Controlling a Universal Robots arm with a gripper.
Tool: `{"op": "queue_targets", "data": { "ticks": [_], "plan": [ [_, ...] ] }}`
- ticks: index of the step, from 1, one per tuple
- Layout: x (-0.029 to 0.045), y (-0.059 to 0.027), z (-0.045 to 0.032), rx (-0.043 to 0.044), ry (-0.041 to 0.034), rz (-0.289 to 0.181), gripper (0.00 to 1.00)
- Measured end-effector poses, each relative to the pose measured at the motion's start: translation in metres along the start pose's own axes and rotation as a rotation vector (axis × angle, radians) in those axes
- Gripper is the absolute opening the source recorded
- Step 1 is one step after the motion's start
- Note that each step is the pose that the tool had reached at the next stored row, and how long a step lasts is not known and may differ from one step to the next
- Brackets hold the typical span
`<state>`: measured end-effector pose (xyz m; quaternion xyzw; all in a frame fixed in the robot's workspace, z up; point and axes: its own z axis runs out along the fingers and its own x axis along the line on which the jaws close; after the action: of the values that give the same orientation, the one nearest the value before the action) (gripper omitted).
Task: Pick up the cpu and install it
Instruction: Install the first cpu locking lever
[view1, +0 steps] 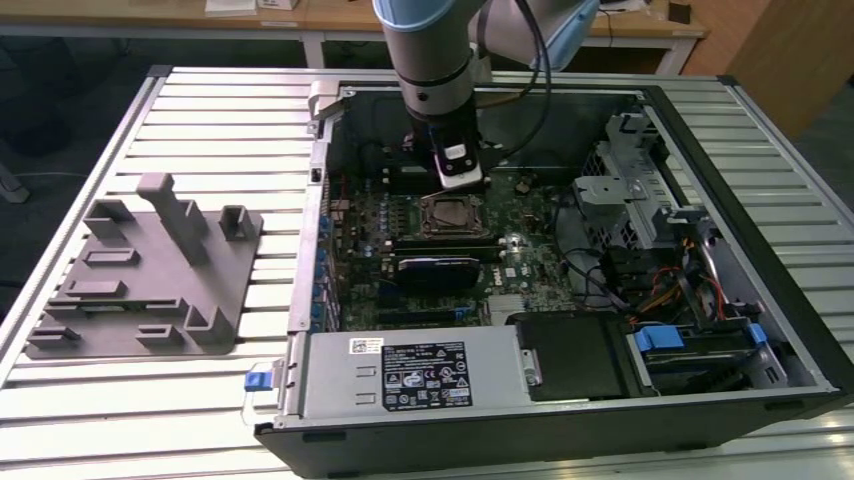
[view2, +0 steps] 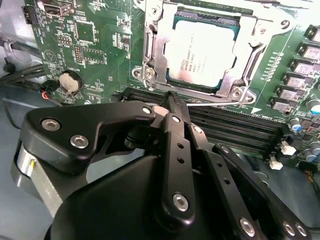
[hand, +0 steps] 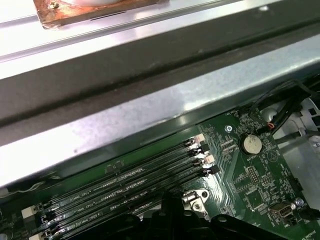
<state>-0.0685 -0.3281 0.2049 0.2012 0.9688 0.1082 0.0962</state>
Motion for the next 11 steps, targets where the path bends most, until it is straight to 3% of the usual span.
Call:
{"op": "queue_targets", "data": {
  "ticks": [11],
  "plan": [
    [0.0041, 0.0029, 0.0011, 0.0004, -0.0012, 0.004, 0.11]
  ]
}}
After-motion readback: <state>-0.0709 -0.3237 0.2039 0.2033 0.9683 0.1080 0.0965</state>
